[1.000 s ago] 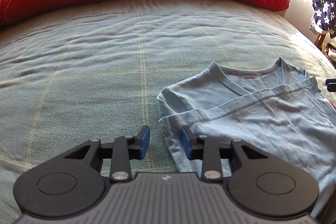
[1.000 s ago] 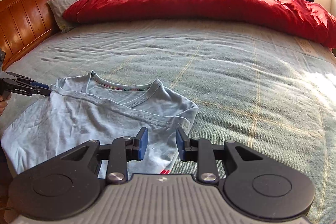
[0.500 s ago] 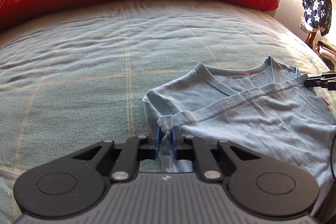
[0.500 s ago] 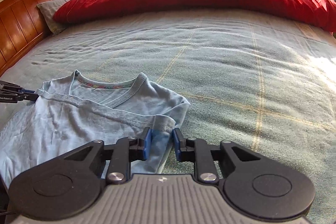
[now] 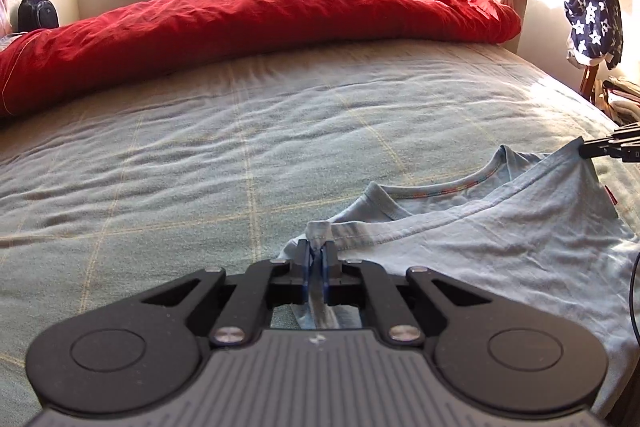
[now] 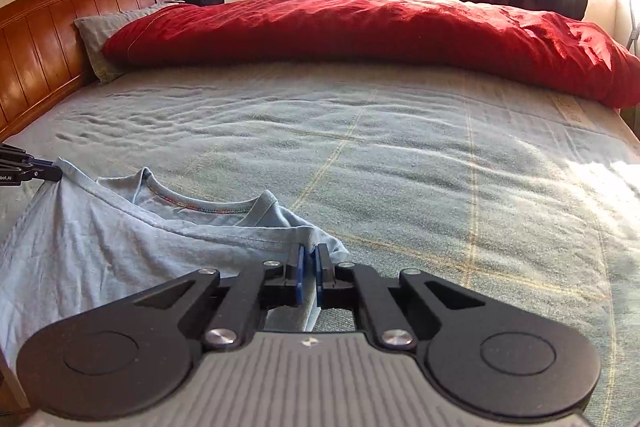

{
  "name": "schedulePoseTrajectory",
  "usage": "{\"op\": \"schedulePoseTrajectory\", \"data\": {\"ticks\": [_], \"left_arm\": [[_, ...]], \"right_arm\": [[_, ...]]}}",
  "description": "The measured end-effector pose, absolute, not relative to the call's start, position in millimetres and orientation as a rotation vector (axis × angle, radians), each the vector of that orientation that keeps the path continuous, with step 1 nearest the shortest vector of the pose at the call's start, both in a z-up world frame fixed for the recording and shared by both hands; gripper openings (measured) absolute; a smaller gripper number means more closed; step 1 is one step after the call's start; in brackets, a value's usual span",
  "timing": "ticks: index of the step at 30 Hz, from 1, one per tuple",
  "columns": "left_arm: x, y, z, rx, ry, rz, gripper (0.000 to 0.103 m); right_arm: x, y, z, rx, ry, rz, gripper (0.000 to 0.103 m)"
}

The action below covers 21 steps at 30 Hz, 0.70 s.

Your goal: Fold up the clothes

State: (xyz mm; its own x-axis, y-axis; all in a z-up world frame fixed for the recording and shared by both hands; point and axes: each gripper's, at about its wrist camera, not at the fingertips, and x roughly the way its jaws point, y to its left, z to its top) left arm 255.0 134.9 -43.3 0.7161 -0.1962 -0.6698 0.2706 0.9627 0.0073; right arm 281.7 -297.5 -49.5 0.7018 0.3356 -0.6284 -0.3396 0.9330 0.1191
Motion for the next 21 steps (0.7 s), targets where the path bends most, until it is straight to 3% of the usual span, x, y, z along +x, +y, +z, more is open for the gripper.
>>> {"op": "schedulePoseTrajectory", "data": {"ticks": [5, 12, 16, 21], "left_arm": [[273, 136, -42, 0.094, 0.71, -0.251, 0.004], [303, 129, -96, 0.09, 0.849, -0.201, 0.012], [277, 133, -78, 0.12, 0.826, -0.209, 0.014], [224, 126, -53, 0.218, 0.81, -0.231, 0.027]], "right_arm": [[293, -302, -48, 0.0, 0.68, 0.344, 0.006], [315, -306, -86, 0.048, 0.785, 0.294, 0.011], [286, -306, -67, 0.014, 0.752, 0.312, 0.017], [244, -296, -35, -0.044, 0.757, 0.444, 0.018]]}}
